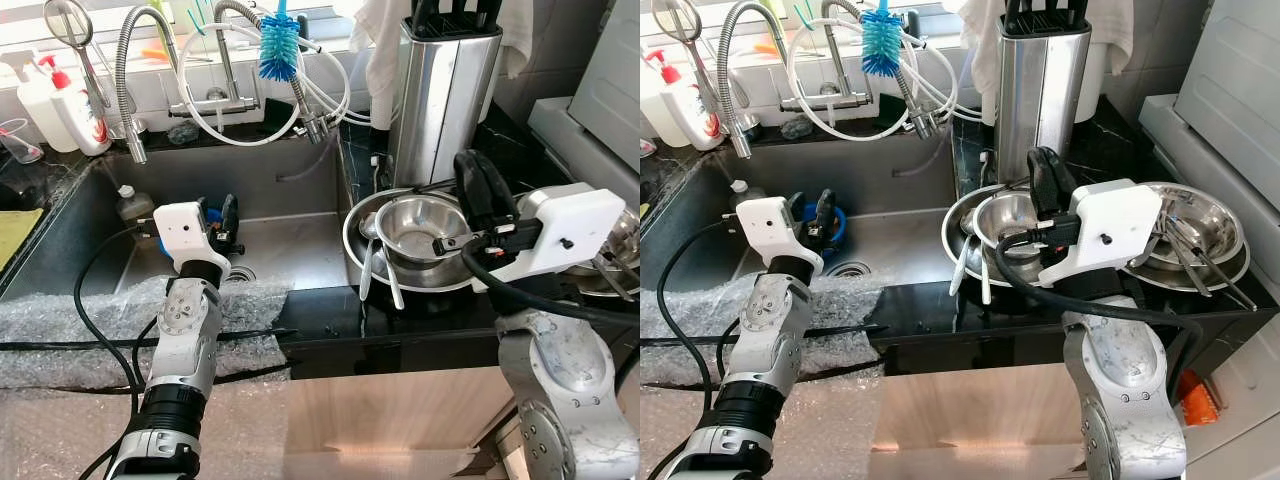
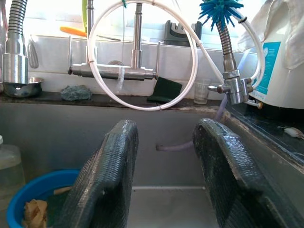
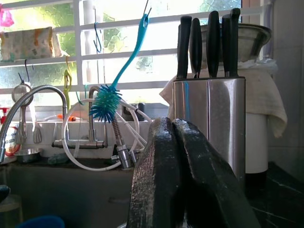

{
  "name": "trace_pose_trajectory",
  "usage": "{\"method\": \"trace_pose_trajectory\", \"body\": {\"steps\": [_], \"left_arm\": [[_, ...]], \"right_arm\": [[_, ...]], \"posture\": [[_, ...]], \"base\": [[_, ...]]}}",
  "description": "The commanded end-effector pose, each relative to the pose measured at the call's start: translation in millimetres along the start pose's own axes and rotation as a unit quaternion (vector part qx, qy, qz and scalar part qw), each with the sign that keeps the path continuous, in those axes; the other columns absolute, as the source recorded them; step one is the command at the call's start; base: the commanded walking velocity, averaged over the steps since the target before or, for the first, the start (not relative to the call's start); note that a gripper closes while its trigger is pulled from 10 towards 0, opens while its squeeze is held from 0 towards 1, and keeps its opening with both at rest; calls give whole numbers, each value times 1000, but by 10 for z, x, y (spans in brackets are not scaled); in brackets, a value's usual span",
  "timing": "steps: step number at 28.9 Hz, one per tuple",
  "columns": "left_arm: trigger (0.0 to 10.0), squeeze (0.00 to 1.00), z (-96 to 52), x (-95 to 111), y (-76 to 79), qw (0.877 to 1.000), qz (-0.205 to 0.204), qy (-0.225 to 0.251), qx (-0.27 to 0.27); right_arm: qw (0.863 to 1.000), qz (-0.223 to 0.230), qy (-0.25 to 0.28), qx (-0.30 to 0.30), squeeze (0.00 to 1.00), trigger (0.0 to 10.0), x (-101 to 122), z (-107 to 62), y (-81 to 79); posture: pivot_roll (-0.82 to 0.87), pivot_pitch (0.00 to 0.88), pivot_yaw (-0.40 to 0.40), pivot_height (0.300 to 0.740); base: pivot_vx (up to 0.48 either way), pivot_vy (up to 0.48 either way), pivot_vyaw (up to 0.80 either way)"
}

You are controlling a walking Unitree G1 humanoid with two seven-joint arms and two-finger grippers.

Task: Kitchen organization

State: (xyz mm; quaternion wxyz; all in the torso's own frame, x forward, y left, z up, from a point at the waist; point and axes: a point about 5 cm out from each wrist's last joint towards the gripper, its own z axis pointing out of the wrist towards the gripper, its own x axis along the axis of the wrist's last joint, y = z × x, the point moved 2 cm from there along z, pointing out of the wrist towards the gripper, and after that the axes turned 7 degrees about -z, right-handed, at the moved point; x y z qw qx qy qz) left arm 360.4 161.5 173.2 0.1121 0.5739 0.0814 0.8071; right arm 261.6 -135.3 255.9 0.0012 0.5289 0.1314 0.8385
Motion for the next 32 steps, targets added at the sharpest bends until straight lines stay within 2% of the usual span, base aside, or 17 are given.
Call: {"method": "trace_pose_trajectory", "body": {"steps": [1, 6, 8, 9, 12, 14, 15, 24, 32], "left_arm": [[10000, 0, -14, 9, -24, 1000, 7, 3, 3], [10000, 0, -13, 11, -23, 1000, 8, 3, 2], [10000, 0, -12, 11, -22, 1000, 9, 3, 1], [10000, 0, -12, 10, -18, 1000, 8, 3, 0], [10000, 0, -12, 9, -16, 1000, 8, 2, 0], [10000, 0, -9, 0, -13, 1000, 9, 1, -1], [10000, 0, -9, -1, -13, 1000, 9, 0, -1], [10000, 0, -7, 13, -26, 1000, 13, 1, 0], [10000, 0, -4, 15, -26, 1000, 13, 3, 1]], "right_arm": [[1000, 1, 12, -2, 0, 10000, 84, -8, 10], [1000, -5, -21, -21, 0, 10000, -46, -144, 77], [998, -9, -45, -32, 0, 10000, -149, -240, 117], [997, -13, -70, -42, 0, 10000, -260, -344, 165], [996, -15, -79, -45, 0, 10000, -293, -379, 181], [988, -19, -137, -67, 0, 10000, -561, -632, 298], [987, -17, -146, -70, 0, 10000, -600, -672, 310], [981, 4, -182, -71, 0, 10000, -818, -850, 276], [984, -7, -153, -93, 0, 10000, -718, -754, 364]], "posture": [[-86, 48, 78, 740], [-88, 50, 80, 740], [-91, 52, 82, 740], [-91, 52, 82, 740], [-91, 52, 82, 740], [-94, 52, 85, 740], [-92, 52, 84, 740], [-86, 52, 86, 740], [-87, 50, 83, 740]], "base": [[0, 0, 0], [0, 0, 0], [0, 0, 0], [0, 0, 0], [0, 0, 0], [0, 0, 0], [0, 0, 0], [0, 0, 0], [0, 0, 0]]}}
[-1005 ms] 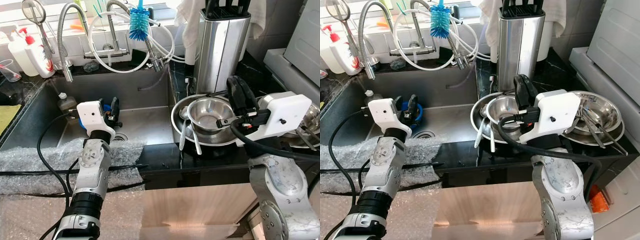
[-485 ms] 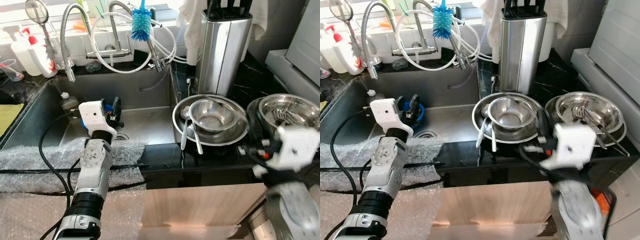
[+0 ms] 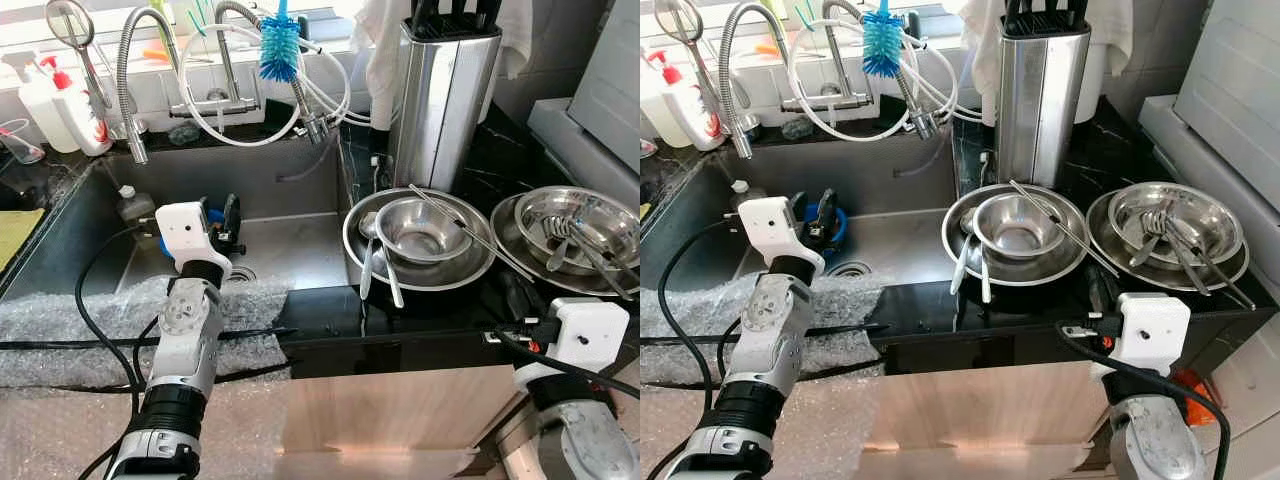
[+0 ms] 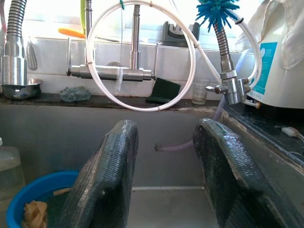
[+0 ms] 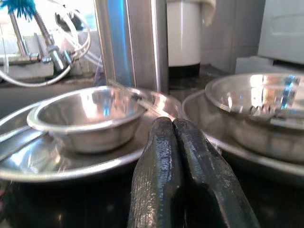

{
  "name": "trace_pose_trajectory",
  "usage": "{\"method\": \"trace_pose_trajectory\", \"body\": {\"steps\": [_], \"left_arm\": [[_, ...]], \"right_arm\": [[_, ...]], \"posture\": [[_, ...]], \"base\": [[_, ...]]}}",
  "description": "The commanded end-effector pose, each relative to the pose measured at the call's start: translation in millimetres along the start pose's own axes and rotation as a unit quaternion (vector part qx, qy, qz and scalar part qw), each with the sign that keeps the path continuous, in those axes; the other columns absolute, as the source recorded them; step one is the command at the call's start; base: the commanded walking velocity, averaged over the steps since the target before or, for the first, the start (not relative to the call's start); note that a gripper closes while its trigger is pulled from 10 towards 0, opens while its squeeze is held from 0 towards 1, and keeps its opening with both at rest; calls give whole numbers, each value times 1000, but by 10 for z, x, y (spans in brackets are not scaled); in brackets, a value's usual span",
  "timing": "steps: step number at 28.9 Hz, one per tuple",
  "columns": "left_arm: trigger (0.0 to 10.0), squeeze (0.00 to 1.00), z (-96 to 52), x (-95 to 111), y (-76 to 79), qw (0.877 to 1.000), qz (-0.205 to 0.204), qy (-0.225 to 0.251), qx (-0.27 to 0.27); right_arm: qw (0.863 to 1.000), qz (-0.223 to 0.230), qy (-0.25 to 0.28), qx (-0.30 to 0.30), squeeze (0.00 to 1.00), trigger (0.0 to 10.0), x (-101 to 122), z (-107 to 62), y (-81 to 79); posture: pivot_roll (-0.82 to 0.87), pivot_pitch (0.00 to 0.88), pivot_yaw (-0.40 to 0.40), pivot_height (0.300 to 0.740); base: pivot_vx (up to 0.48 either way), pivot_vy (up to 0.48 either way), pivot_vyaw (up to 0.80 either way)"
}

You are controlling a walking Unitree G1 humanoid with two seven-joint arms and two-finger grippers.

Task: Kitchen organization

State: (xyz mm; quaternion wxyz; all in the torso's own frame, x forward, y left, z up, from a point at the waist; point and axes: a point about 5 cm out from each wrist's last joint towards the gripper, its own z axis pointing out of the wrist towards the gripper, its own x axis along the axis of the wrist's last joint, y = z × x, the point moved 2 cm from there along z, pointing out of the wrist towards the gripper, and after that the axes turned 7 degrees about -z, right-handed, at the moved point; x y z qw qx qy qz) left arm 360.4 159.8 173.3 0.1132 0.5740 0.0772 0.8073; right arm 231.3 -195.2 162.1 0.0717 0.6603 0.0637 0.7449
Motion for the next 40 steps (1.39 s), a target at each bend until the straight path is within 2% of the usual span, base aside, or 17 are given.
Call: {"method": "trace_pose_trajectory", "body": {"steps": [1, 2, 3, 4, 8, 11, 16, 27, 28, 40], "left_arm": [[10000, 0, -4, 17, -45, 1000, 11, 3, 6], [10000, 0, -5, 16, -48, 1000, 11, 2, 6], [10000, 0, -9, 9, -49, 1000, 11, 1, 7], [10000, 0, -10, 6, -47, 1000, 11, 1, 7], [10000, 0, -14, 0, -47, 1000, 11, 0, 8], [10000, 0, -18, -3, -53, 1000, 12, 0, 8], [10000, 0, -20, -5, -54, 1000, 11, 0, 9], [10000, 0, -27, -14, -52, 1000, 11, -1, 7], [10000, 0, -28, -14, -51, 1000, 11, -1, 7], [10000, 0, -38, -30, -36, 1000, 9, -3, 4]], "right_arm": [[1000, -9, 22, -10, 0, 10000, 92, 11, 31], [999, -22, 27, -7, 0, 10000, 109, 10, 24], [1000, -4, 27, -8, 843, 10000, 94, 0, 10], [1000, 2, 27, -11, 1000, 10000, 89, -2, 11], [1000, -1, 26, -9, 1000, 10000, 80, -3, 6], [999, 11, 43, 22, 1000, 10000, 140, 0, -63], [999, 9, 40, 3, 1000, 10000, 110, -18, -28], [1000, 13, 24, 5, 1000, 10000, 8, -105, -41], [1000, 5, 21, 8, 0, 10000, -5, -127, -46], [999, 25, 15, -29, 0, 10000, -75, -228, 57]], "posture": [[-89, 49, 83, 740], [-90, 50, 83, 740], [-91, 51, 82, 740], [-88, 51, 81, 740], [-90, 51, 81, 740], [-91, 51, 79, 740], [-90, 51, 78, 740], [-92, 44, 79, 740], [-94, 43, 80, 740], [-97, 31, 79, 740]], "base": [[0, 0, 0], [0, 0, 0], [0, 0, 0], [0, 0, 0], [0, 0, 0], [0, 0, 0], [0, 0, 0], [0, 0, 0], [0, 0, 0], [0, 0, 0]]}}
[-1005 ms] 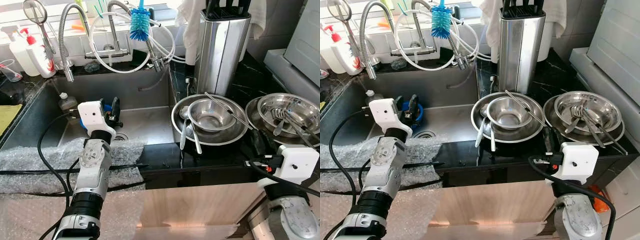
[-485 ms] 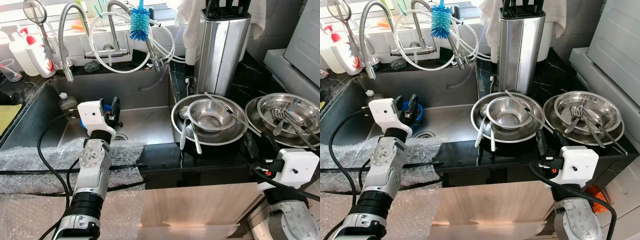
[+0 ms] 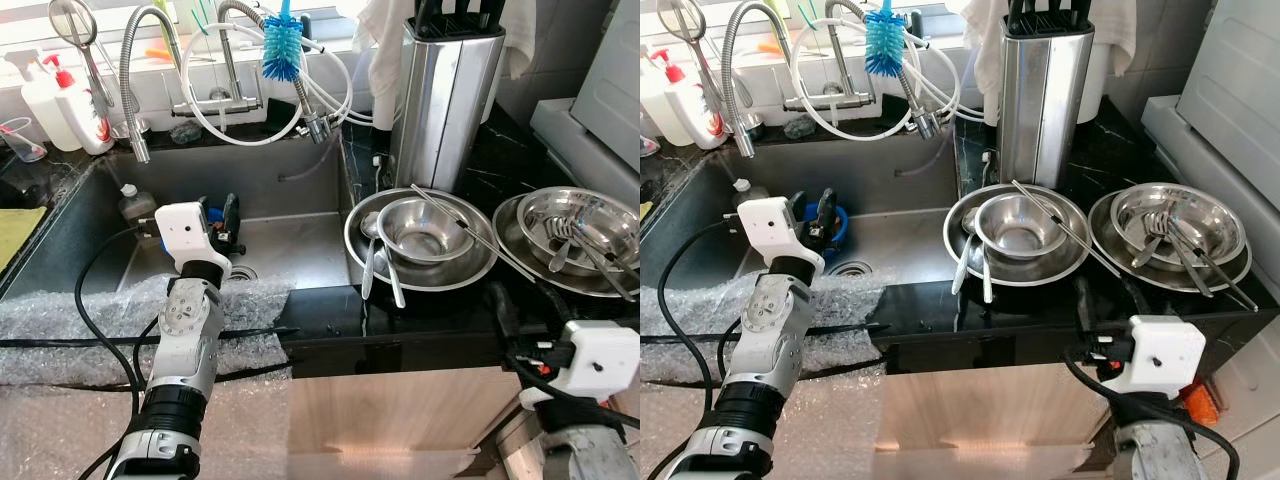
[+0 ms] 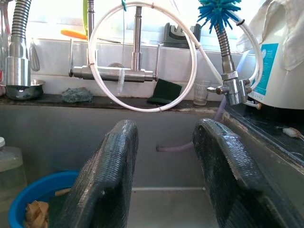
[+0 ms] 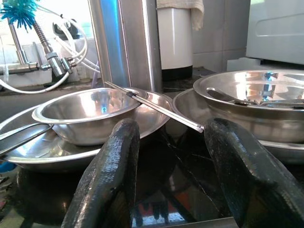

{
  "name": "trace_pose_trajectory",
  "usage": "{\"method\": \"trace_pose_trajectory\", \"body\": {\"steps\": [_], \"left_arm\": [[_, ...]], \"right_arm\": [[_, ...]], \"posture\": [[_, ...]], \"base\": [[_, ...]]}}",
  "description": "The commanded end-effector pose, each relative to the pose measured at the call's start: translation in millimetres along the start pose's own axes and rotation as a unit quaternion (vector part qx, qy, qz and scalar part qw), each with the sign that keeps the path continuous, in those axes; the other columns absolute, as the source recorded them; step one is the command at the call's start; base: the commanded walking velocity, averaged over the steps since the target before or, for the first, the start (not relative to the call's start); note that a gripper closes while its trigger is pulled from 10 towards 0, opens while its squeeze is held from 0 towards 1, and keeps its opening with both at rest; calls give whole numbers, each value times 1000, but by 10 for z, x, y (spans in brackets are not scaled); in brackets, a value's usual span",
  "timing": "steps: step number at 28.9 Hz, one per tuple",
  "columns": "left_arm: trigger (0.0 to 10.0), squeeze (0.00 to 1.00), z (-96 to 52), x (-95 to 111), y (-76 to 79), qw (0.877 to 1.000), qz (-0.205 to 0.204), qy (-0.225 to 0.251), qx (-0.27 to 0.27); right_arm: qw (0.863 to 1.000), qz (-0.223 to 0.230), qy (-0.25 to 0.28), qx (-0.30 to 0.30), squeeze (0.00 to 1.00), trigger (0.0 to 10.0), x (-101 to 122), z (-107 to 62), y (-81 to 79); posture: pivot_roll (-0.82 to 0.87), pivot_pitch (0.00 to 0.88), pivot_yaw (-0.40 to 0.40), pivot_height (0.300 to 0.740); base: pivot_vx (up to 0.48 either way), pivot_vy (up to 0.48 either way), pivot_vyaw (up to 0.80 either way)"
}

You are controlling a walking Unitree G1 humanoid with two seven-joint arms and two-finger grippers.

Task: Kitchen organization

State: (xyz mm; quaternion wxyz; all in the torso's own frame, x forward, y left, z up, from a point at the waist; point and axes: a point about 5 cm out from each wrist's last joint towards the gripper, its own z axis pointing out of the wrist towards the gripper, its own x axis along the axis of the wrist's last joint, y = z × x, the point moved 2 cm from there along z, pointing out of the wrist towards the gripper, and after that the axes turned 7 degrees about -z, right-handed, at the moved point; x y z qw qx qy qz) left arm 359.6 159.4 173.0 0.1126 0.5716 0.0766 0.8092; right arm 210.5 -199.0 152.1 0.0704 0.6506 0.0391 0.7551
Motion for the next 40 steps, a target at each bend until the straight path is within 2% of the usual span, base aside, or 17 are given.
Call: {"method": "trace_pose_trajectory", "body": {"steps": [1, 4, 8, 11, 13, 20, 40], "left_arm": [[10000, 0, -31, -29, -40, 1000, 9, -6, 4], [10000, 0, -32, -30, -41, 1000, 9, -6, 4], [10000, 0, -26, -26, -32, 1000, 9, -5, 3], [10000, 0, -24, -24, -30, 1000, 10, -5, 3], [10000, 0, -25, -21, -34, 1000, 11, -5, 4], [10000, 0, -25, -16, -43, 1000, 14, -5, 5], [10000, 0, -25, -20, -53, 1000, 16, -6, 9]], "right_arm": [[1000, 16, 0, -23, 0, 10000, -11, -4, 79], [999, 18, 3, -27, 0, 10000, -15, 9, 97], [997, 59, 6, -51, 0, 10000, -15, 53, 144], [997, 64, 6, -45, 0, 10000, -18, 73, 133], [997, 72, 6, -28, 0, 10000, -18, 103, 70], [997, 80, 3, -13, 0, 10000, -40, 162, 28], [996, 85, 7, -41, 0, 10000, -45, 266, 126]], "posture": [[-95, 31, 78, 740], [-93, 29, 79, 740], [-92, 33, 80, 740], [-90, 37, 80, 740], [-85, 41, 79, 740], [-78, 51, 80, 740], [-75, 66, 78, 740]], "base": [[0, 0, 0], [0, 0, 0], [0, 0, 0], [0, 0, 0], [0, 0, 0], [0, 0, 0], [0, 0, 0]]}}
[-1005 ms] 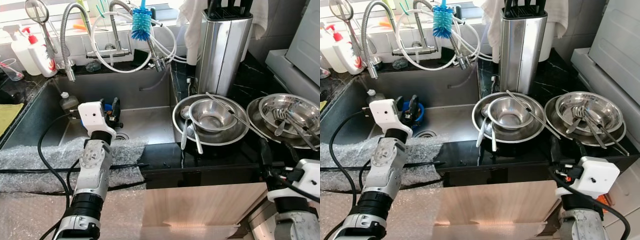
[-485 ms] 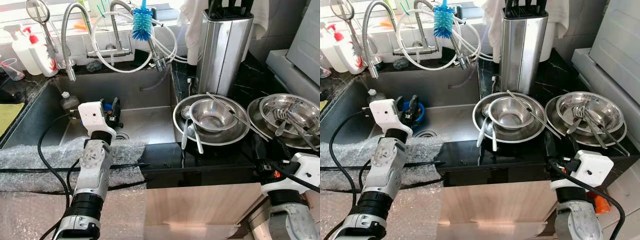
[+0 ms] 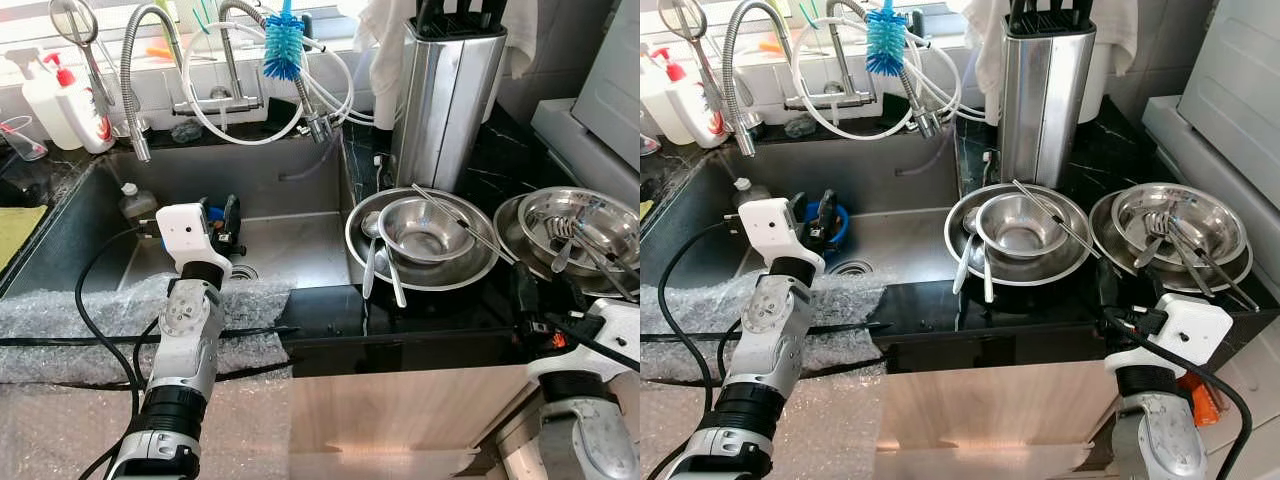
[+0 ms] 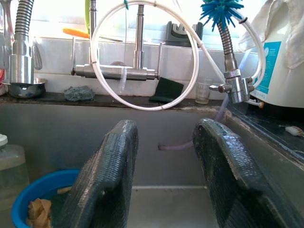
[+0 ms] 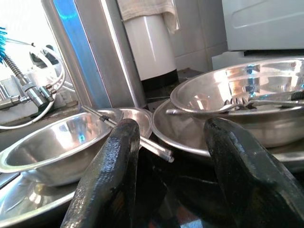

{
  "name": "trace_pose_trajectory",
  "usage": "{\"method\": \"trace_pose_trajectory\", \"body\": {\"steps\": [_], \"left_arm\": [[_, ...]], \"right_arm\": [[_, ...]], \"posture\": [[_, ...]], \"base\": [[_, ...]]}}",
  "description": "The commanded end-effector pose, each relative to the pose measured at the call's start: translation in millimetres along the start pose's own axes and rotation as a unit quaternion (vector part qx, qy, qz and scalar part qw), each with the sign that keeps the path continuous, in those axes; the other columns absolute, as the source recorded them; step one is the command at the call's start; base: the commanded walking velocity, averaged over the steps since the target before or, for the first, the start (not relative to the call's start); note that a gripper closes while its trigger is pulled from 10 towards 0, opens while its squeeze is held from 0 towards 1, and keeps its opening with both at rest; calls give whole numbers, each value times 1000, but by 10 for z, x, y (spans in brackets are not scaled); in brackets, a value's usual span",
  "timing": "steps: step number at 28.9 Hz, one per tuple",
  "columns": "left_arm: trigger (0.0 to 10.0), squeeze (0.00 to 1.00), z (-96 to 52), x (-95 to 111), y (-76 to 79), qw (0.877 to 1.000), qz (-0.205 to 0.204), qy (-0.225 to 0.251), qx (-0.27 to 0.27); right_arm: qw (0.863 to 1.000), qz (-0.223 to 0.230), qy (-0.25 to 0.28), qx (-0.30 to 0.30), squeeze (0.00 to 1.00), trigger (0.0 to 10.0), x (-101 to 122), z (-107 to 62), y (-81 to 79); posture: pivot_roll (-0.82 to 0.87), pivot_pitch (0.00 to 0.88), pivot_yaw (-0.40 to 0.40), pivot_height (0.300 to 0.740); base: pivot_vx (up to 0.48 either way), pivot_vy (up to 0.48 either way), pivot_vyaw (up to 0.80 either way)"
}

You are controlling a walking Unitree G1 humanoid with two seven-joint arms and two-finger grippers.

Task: Kitchen organization

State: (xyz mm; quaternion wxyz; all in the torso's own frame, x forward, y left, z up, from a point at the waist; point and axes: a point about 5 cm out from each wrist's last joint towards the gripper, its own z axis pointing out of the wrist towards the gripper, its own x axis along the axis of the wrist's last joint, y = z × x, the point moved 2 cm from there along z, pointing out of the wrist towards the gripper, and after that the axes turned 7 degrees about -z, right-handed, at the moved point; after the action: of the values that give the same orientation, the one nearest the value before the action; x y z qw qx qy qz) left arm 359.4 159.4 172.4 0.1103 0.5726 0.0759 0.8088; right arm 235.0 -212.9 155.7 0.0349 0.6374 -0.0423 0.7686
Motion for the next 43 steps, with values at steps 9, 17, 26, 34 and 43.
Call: {"method": "trace_pose_trajectory", "body": {"steps": [9, 17, 26, 34, 43], "left_arm": [[10000, 0, -35, -21, -49, 1000, 15, -6, 8], [10000, 0, -37, -22, -53, 1000, 17, -7, 8], [10000, 0, -43, -38, -45, 1000, 17, -10, 8], [10000, 0, -46, -45, -45, 1000, 17, -11, 10], [10000, 0, -49, -47, -47, 1000, 18, -12, 11]], "right_arm": [[1000, 8, -18, 9, 0, 10000, -79, 12, -42], [999, 11, -27, 22, 0, 10000, -116, 27, -70], [999, 13, -22, 24, 0, 10000, -106, 48, -89], [1000, 12, -13, 24, 0, 10000, -76, 80, -88], [1000, 11, -15, 24, 0, 10000, -88, 89, -99]], "posture": [[-73, 56, 77, 740], [-72, 53, 78, 740], [-72, 49, 78, 740], [-72, 50, 77, 740], [-71, 53, 77, 740]], "base": [[0, 0, 0], [0, 0, 0], [0, 0, 0], [0, 0, 0], [0, 0, 0]]}}
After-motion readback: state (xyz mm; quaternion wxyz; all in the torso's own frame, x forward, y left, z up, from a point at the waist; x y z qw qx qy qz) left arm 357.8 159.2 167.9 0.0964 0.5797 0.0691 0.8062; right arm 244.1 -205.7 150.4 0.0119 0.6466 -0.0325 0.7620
